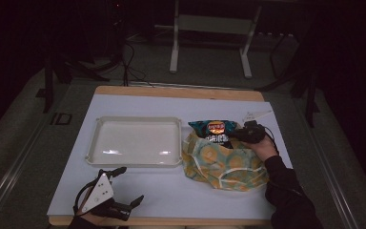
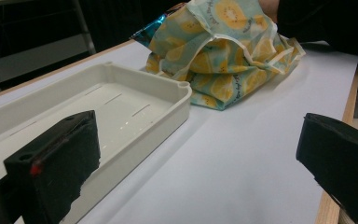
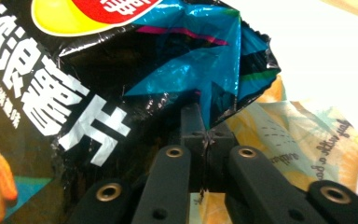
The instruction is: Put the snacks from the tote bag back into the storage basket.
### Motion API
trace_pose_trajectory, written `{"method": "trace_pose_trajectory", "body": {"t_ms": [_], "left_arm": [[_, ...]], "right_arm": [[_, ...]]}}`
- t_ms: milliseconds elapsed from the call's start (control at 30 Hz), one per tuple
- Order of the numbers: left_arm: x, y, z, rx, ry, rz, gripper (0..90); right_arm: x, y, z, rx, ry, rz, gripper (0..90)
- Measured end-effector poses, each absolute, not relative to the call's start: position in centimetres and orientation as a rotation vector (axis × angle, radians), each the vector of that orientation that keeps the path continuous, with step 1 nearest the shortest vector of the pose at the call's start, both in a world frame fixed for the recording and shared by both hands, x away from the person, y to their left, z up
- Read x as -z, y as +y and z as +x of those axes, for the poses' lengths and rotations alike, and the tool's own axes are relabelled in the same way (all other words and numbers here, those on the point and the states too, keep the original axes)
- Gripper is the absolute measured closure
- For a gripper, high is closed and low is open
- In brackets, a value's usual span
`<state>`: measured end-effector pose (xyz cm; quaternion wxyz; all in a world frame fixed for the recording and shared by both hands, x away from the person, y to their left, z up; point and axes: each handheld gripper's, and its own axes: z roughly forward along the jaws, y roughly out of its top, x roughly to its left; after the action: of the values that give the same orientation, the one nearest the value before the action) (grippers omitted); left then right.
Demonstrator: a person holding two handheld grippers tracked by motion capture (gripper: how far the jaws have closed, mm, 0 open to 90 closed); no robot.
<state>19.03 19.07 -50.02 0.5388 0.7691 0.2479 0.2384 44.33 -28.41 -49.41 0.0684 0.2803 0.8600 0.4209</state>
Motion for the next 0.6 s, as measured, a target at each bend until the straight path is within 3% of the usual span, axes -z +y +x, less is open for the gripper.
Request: {"method": "trace_pose_trajectory", "body": {"t_ms": [600], "left_arm": [[50.0,19.0,19.0,-0.569,0.589,1.83,0.1]], "right_arm": [[47.1,-29.0,43.0,-1.338,2.509,0.855,90.0]]}}
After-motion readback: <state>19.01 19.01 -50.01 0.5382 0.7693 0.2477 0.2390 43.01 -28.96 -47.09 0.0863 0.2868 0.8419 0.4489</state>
